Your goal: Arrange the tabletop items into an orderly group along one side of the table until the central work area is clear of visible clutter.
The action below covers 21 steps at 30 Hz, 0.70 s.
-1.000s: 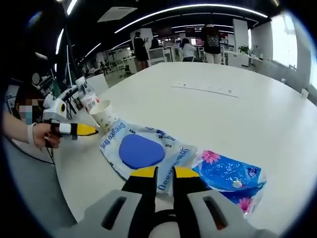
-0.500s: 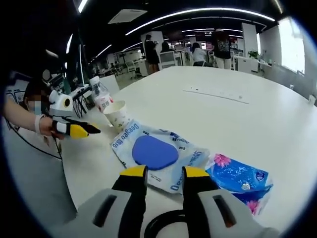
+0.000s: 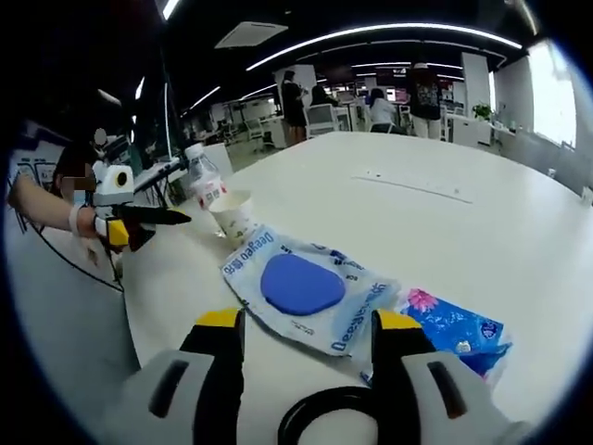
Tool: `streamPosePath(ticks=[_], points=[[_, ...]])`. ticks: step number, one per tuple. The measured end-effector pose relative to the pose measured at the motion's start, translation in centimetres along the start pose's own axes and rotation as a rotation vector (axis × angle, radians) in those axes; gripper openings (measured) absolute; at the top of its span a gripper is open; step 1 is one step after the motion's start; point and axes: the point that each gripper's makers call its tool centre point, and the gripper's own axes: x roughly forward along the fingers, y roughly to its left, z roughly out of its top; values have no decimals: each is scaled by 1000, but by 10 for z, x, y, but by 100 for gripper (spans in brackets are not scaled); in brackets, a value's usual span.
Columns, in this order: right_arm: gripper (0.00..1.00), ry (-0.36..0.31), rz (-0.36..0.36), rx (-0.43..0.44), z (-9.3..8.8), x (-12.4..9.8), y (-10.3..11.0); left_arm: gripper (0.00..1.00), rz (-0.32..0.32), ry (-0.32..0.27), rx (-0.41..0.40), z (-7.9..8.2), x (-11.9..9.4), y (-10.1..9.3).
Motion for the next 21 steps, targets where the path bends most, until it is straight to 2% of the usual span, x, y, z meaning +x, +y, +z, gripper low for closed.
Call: streamPosePath(ticks=[3, 6, 8, 13, 21], points=[[63, -8, 8, -1, -3, -3, 3, 93, 10, -9, 3, 1, -9, 2], [67, -13, 16, -9, -4, -7, 7, 97, 46, -14, 4, 2, -16, 8], [69, -14, 19, -14, -5, -9, 9, 97, 49, -22, -25, 3, -20, 10], [75, -18, 24, -20, -5, -14, 11, 97, 63, -44, -31, 8, -30, 13], [83, -9, 17, -27, -11, -27, 11, 97, 71, -26, 2, 3, -39, 9]])
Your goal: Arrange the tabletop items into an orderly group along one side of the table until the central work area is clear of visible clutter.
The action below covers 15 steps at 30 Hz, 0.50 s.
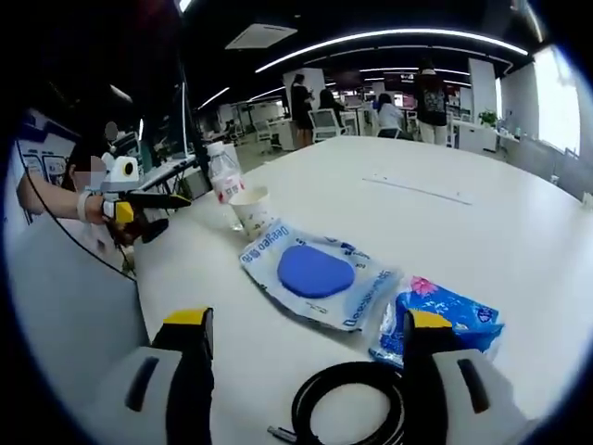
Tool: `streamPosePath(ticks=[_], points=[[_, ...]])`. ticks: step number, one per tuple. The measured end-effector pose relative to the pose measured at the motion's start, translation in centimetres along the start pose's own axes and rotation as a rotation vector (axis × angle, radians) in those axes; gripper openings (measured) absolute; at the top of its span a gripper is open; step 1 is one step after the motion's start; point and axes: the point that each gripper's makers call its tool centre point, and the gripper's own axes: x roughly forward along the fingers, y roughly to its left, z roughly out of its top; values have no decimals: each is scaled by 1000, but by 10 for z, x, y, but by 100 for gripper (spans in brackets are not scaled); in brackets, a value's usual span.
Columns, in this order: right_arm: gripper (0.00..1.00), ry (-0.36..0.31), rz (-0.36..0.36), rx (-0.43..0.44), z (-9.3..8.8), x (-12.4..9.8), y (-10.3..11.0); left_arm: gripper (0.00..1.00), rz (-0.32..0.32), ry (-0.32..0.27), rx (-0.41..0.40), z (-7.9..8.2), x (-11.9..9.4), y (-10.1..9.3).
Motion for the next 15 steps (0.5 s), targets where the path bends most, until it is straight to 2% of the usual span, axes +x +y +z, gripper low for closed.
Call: streamPosePath(ticks=[7, 15], points=[[91, 3, -16, 4, -9, -16, -2, 97, 21, -28, -18, 1, -10, 1], [91, 5, -50, 17, -20, -38, -6, 97, 32, -41, -15, -2, -19, -4]])
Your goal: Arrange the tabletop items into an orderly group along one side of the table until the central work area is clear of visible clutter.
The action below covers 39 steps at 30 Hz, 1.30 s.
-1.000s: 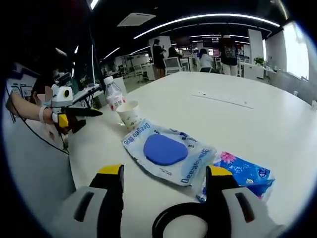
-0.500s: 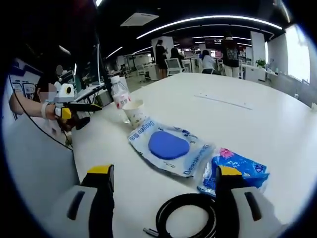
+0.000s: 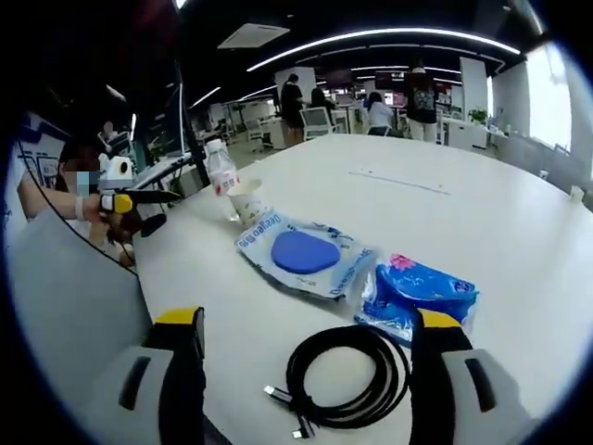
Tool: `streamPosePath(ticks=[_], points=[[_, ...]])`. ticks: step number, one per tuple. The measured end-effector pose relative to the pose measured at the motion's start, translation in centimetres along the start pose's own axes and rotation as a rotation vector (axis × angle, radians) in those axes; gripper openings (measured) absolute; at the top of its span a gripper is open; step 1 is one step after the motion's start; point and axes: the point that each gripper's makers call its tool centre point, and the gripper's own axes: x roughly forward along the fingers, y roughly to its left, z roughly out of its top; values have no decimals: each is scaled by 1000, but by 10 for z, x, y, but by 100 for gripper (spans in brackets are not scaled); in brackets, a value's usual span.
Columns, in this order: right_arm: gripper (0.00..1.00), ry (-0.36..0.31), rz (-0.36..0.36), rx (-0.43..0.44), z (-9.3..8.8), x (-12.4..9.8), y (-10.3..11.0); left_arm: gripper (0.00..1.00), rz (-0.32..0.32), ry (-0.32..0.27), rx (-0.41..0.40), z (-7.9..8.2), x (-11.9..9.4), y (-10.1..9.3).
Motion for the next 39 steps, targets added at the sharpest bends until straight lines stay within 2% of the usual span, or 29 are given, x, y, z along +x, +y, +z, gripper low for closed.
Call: streamPosePath(ticks=[17, 26, 30, 34, 39], points=[[97, -6, -63, 29, -18, -37, -8, 97, 8, -29, -15, -2, -13, -8], [100, -8, -89, 37, -23, -48, -12, 97, 4, -27, -31, -6, -16, -12], [100, -6, -102, 43, -26, -54, -13, 97, -1, -18, -13, -7, -18, -14], [100, -1, -124, 51, -31, -58, -19, 96, 3, -34, -6, -3, -19, -13], [100, -3, -117, 65, -31, -58, -17, 95, -1, -38, -16, -4, -20, -14]])
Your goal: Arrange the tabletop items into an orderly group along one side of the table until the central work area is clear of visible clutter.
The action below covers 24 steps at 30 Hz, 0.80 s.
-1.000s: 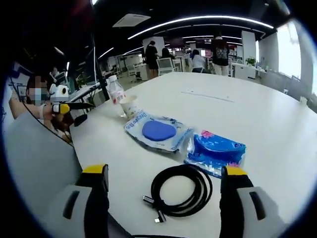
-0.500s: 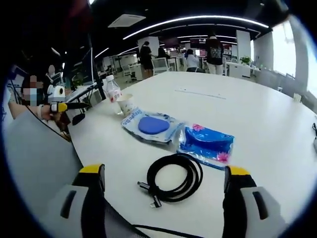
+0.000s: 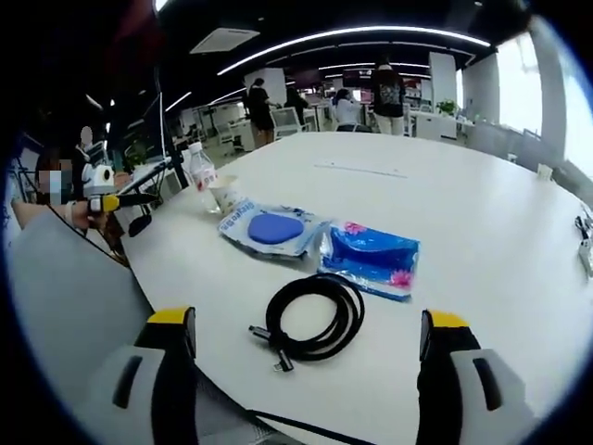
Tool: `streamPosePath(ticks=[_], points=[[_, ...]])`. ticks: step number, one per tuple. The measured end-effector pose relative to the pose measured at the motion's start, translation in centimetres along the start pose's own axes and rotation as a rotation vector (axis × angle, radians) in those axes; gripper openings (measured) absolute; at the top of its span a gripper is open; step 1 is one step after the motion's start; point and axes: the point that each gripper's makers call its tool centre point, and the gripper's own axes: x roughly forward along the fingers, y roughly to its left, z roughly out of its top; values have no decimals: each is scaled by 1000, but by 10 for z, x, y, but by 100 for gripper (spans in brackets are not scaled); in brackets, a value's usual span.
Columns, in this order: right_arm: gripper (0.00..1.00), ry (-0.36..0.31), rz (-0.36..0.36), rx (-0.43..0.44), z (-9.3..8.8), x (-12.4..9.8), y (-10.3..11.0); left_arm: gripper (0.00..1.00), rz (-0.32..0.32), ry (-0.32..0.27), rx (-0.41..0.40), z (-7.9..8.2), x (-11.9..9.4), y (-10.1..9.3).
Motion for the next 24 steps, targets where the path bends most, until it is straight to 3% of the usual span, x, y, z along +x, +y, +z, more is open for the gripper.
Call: streamPosePath(ticks=[24], points=[[100, 9, -2, 18, 2, 10, -11, 91, -16, 21, -55, -7, 7, -2]])
